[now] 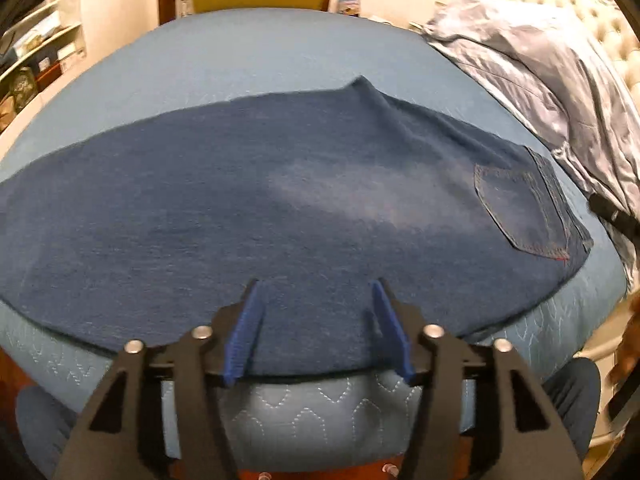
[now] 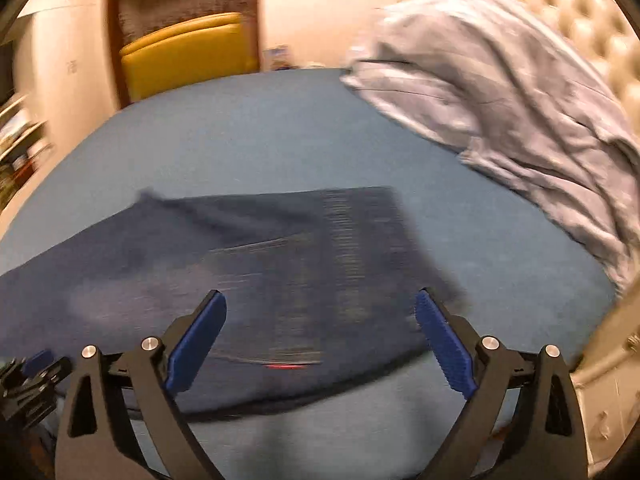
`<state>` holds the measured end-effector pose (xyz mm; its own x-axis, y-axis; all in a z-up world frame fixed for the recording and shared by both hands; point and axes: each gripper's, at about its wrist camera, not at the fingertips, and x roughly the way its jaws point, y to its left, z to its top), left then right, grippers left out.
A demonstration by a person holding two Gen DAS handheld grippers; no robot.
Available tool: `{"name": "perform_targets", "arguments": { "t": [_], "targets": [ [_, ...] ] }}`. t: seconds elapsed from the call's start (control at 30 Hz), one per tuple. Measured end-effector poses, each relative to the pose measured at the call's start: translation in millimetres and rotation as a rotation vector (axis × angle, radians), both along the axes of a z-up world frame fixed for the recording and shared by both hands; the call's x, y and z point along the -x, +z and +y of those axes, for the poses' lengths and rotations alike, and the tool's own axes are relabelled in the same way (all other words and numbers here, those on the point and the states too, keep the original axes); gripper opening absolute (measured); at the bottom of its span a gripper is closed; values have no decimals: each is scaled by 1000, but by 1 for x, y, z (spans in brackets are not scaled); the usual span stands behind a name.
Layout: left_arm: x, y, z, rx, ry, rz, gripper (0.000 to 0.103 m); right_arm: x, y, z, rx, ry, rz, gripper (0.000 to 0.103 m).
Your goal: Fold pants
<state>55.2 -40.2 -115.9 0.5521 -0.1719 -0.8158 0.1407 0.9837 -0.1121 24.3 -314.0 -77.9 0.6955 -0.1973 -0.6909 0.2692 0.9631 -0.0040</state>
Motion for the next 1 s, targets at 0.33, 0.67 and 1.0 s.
{"name": "perform_targets", "arguments": {
  "t": [0.33,0.67,1.0],
  "targets": [
    [-2,27,-14,-100,-86,-213,92,-23,-56,43,31,62,177,92],
    [-86,6,-3,-51,-56,-69,40,-21,-79,29,-18,65,237,98],
    [-94,-21,165,-22,212,-21,45,-47,-25,21,25,176,112,95]
  ]
}}
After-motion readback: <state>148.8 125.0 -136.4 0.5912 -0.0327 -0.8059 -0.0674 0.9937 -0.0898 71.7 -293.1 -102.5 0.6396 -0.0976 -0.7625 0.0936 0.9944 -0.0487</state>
